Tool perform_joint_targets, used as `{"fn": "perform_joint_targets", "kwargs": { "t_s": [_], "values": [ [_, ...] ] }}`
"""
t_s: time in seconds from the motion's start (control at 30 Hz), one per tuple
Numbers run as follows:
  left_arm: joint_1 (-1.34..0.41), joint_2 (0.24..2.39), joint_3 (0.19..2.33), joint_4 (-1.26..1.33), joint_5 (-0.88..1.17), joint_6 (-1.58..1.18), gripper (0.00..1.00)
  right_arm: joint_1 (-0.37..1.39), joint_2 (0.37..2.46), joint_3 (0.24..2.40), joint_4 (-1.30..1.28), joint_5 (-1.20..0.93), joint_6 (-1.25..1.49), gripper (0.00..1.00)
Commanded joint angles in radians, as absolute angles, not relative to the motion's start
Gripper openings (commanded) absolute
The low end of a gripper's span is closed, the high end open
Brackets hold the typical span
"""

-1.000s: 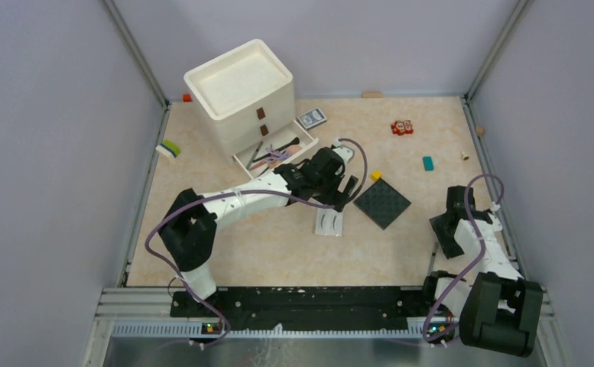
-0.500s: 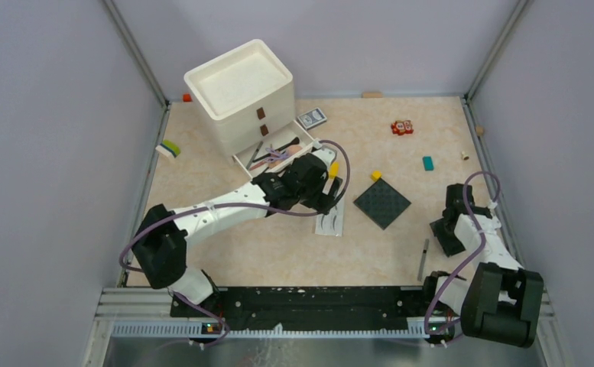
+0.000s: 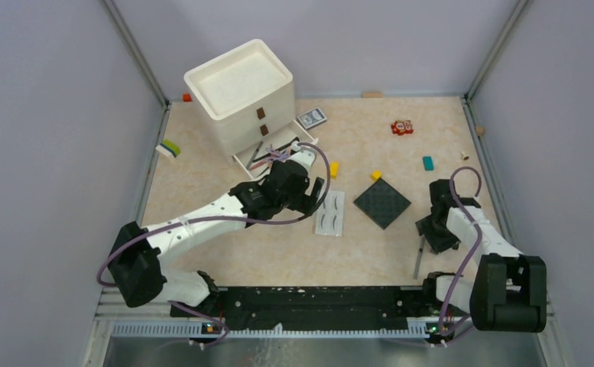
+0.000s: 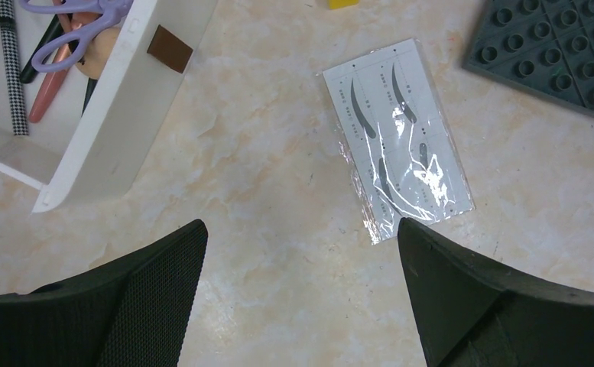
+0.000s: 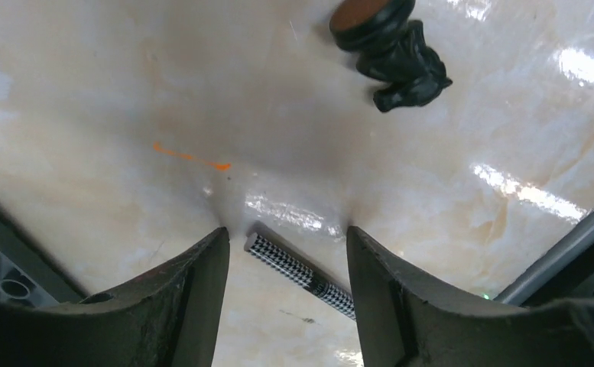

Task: Organize the makeup
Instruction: Pick up the makeup brush at the corner of the board.

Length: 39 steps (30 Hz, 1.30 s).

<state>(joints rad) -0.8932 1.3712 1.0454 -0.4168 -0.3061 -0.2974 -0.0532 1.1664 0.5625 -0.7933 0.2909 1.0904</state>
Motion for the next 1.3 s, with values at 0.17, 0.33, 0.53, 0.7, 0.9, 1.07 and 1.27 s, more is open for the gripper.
{"fn": "perform_joint_targets", "kwargs": {
  "t_s": [0.17,0.33,0.53,0.7,0.9,1.07,1.27],
  "values": [
    [-0.888,1.298,0.994,-0.369,-0.347,-0.307,0.99,-0.014,1.067,0.678,-0.992,0.324,1.105,0.58],
    [-0.888,1.28,0.969,-0.356,-0.333,-0.314,0.99,-0.013,1.048,0.648,-1.014,0.213,1.048,0.59],
    [-0.888,1.267,0.945,-0.353,-0.328,-0.329,0.99,-0.01,1.102,0.561,-0.995,0.213,1.024,0.6],
    [-0.888,1.255,0.932,-0.353,-0.326,-0.339,0.99,-0.008,1.176,0.534,-0.942,0.218,1.028,0.59],
    [-0.889,1.251,0.918,-0.347,-0.326,-0.344,0.99,-0.008,1.276,0.498,-0.845,0.16,0.997,0.33],
    [-0.888,1.253,0.907,-0.341,-0.326,-0.351,0.99,-0.006,1.287,0.501,-0.831,0.155,0.99,0.14],
    [-0.888,1.247,0.915,-0.354,-0.346,-0.346,0.99,0.019,1.26,0.519,-0.833,0.165,0.985,0.0]
  ]
}}
